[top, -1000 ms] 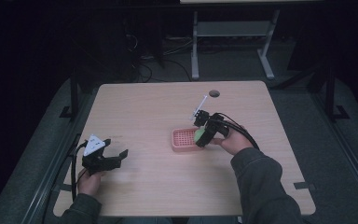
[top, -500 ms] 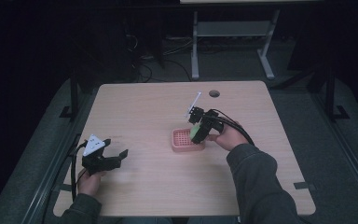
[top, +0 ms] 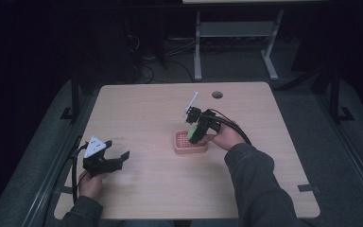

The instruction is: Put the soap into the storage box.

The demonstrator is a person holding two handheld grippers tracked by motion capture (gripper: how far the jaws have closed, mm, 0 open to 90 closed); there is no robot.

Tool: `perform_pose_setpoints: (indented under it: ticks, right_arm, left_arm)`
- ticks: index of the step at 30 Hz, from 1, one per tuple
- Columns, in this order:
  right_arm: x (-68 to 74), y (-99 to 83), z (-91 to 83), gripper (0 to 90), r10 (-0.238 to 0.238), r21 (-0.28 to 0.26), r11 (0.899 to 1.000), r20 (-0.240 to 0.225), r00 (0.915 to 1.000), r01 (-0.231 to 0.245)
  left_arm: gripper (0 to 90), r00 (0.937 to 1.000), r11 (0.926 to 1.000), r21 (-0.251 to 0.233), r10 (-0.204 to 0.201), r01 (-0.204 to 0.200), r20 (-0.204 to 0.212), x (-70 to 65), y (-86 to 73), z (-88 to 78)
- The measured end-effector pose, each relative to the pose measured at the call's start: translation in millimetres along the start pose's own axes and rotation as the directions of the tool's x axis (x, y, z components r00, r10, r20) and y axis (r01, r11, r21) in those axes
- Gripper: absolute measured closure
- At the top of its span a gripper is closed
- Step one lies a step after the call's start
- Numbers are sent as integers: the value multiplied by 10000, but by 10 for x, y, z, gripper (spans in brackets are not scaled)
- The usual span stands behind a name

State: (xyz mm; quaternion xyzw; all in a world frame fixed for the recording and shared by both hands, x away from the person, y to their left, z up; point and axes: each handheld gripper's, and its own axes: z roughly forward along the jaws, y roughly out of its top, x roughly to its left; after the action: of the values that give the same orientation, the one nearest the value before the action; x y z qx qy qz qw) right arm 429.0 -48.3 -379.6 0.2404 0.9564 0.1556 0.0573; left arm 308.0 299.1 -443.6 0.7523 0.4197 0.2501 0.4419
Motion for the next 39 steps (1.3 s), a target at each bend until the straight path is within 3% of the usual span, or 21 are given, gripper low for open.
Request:
perform_pose_setpoints:
  ticks: [21, 39]
  right_arm:
    - [-36, 101, 270, 257, -11, 229, 9997, -353, 9994, 19]
    - [-68, 125, 343, 256, 130, 233, 9997, -484, 9987, -119]
  left_arm:
    - [140, 9999, 9999, 0, 124, -124, 47, -29, 13, 20]
    - [140, 9999, 10000, -20, 92, -92, 53, -30, 16, 24]
